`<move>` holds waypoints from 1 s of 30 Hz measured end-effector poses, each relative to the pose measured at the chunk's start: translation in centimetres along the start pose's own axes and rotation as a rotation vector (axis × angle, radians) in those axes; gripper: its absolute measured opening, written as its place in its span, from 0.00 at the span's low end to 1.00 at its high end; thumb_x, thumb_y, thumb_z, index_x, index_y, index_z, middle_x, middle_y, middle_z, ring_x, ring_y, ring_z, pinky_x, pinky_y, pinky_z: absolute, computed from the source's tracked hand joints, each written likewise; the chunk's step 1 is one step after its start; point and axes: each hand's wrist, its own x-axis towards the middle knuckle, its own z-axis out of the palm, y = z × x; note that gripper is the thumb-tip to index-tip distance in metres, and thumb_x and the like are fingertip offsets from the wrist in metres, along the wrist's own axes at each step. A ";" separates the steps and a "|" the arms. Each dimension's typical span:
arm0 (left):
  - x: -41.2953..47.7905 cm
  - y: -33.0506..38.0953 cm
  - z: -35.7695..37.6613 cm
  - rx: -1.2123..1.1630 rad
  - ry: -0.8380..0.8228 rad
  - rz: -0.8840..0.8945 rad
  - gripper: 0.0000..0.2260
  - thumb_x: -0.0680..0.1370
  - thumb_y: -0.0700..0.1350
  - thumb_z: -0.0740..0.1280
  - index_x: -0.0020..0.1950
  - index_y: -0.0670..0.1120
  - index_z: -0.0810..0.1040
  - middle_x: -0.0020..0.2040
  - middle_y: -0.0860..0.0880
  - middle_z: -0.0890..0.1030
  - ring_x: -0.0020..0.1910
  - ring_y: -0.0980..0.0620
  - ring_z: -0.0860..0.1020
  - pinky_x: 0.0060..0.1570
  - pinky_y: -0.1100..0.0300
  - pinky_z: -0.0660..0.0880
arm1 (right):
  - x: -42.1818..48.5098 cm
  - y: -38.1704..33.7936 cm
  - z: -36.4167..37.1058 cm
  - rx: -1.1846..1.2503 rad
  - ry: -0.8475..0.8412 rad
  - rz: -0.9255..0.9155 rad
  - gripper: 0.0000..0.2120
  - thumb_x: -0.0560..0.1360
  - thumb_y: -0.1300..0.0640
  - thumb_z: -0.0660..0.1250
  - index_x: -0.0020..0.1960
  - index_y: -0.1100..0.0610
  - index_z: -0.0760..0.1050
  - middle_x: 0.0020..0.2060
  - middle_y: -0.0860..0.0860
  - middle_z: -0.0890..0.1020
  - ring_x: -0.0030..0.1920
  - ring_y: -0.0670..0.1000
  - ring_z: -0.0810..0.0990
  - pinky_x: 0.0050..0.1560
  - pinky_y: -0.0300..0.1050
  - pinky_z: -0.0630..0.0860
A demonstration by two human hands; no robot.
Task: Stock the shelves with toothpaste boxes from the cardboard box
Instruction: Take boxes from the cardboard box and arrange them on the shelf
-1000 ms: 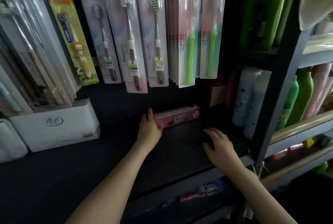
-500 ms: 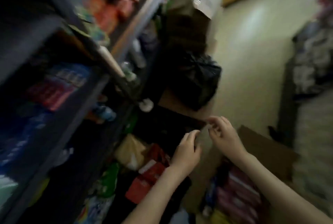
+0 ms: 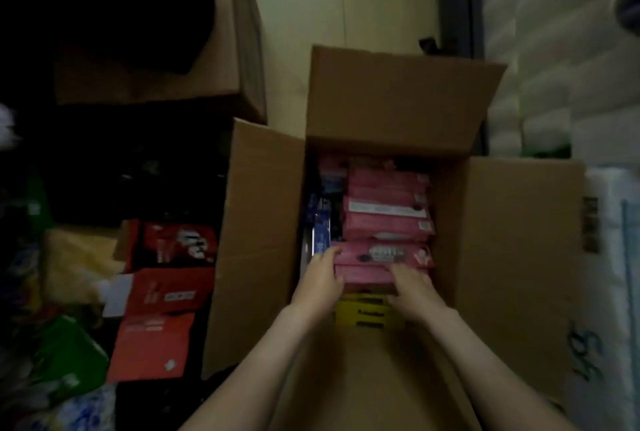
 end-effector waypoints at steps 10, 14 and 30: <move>5.4 -5.9 6.0 -0.434 -0.053 -0.315 0.24 0.74 0.42 0.71 0.65 0.50 0.63 0.50 0.55 0.74 0.52 0.53 0.76 0.56 0.57 0.75 | 4.7 1.7 8.0 -0.270 0.301 -0.047 0.34 0.59 0.62 0.77 0.64 0.59 0.73 0.58 0.57 0.78 0.57 0.58 0.77 0.56 0.59 0.74; 7.8 -6.3 7.6 -0.676 0.015 -0.475 0.25 0.75 0.41 0.70 0.68 0.42 0.63 0.54 0.48 0.78 0.48 0.51 0.78 0.40 0.62 0.75 | 5.4 2.0 7.8 -0.274 0.351 -0.073 0.32 0.59 0.58 0.78 0.62 0.58 0.73 0.54 0.56 0.77 0.54 0.56 0.77 0.55 0.57 0.75; -1.0 1.1 2.3 -0.382 0.370 -0.174 0.13 0.81 0.55 0.60 0.55 0.46 0.70 0.51 0.48 0.77 0.50 0.49 0.78 0.51 0.51 0.78 | -1.9 -2.7 -2.4 0.167 0.420 -0.153 0.37 0.73 0.45 0.69 0.75 0.51 0.55 0.71 0.50 0.61 0.73 0.52 0.56 0.73 0.52 0.52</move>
